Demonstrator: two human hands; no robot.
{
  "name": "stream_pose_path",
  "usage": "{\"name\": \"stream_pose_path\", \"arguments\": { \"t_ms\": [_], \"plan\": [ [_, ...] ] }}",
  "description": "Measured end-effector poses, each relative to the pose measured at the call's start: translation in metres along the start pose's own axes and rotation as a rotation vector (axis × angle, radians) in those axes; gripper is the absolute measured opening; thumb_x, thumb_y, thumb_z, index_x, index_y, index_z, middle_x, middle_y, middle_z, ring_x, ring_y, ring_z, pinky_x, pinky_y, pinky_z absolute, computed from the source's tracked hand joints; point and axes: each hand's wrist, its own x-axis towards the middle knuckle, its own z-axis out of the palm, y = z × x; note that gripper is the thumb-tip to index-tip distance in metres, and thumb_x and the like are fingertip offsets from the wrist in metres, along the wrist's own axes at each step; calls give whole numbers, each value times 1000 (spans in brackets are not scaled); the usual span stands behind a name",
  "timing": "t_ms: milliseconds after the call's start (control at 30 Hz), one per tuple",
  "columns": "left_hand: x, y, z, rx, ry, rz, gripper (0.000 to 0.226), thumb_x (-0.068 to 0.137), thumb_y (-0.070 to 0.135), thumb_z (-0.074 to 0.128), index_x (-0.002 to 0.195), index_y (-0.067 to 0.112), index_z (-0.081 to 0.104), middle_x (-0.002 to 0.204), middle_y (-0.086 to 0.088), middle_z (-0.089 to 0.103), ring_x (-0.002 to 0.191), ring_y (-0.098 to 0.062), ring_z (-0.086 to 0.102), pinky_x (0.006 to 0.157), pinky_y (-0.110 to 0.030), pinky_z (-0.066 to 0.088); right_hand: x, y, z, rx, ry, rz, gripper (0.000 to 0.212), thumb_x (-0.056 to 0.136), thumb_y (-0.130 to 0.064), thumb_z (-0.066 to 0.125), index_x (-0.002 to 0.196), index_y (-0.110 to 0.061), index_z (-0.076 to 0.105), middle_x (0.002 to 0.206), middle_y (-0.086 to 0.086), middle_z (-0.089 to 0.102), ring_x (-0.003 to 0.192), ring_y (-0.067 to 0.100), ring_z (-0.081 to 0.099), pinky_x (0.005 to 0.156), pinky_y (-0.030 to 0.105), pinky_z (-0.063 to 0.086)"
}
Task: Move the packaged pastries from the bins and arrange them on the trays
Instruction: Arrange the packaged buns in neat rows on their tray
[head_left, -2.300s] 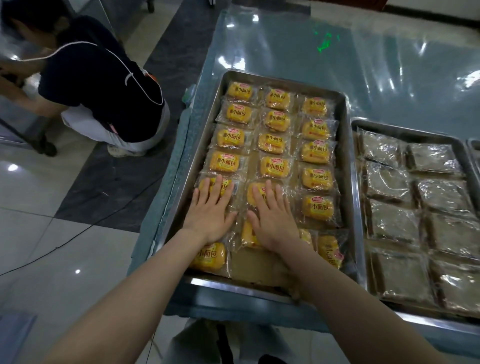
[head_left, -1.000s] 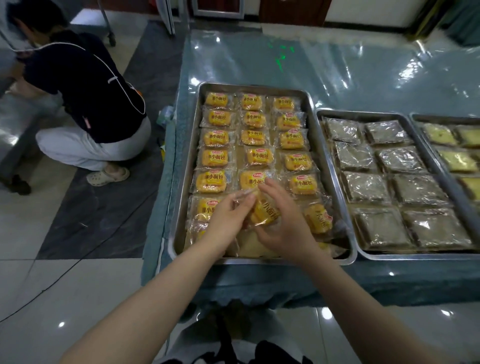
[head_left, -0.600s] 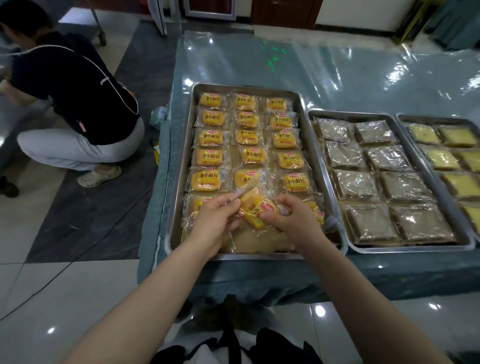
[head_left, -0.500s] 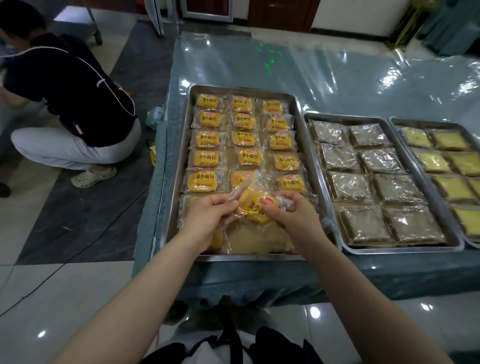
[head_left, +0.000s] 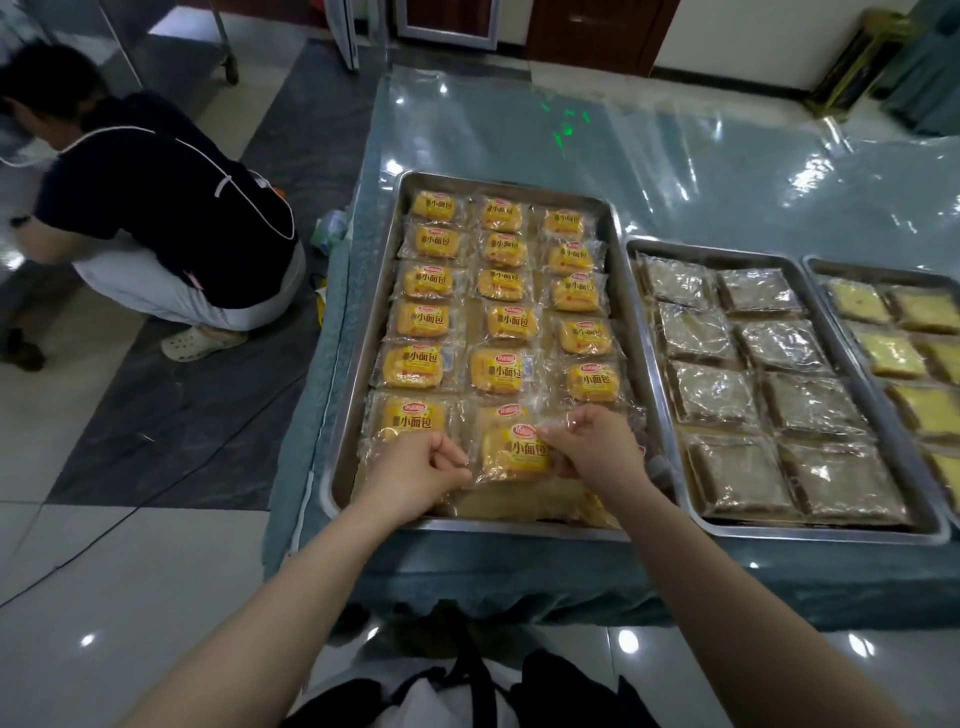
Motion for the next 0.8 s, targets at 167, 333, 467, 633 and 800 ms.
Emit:
{"name": "stream_pose_path", "arguments": {
  "t_ms": [167,333,467,633,800],
  "plan": [
    [0,-8,18,339,194,274,28,84,23,67,109,30,58,105,18,56,94,3,52,77,-10,39,12,12,12,-288,-158,-15,21,79,-28,75,83,-12,62,62,-2,69,50,7,65,45,20,50],
    [22,-11,50,734,-24,432,71,92,43,49,148,31,7,152,9,-8,140,-13,-14,110,-36,-12,18,17,16,-263,-219,15,31,80,-47,70,81,-17,62,64,-3,70,58,11,68,55,26,57],
    [31,-20,59,887,-134,350,74,96,49,34,140,33,-23,149,2,-28,135,-18,-29,105,-39,-21,21,20,1,-235,-387,66,28,73,-24,80,89,-29,58,77,-4,71,67,7,69,60,24,56],
    [37,-18,59,911,-240,279,77,97,49,33,141,34,-28,145,2,-38,134,-21,-31,104,-39,-23,27,22,3,-364,-362,22,47,70,-9,80,103,-30,55,95,-3,64,85,16,64,73,32,56],
    [35,-13,60,934,-227,258,80,95,46,41,142,37,-23,146,2,-38,133,-20,-30,105,-43,-21,29,21,-5,-510,-390,-13,46,75,-10,69,109,-35,52,93,-7,60,78,7,59,57,20,47]
  ]
}}
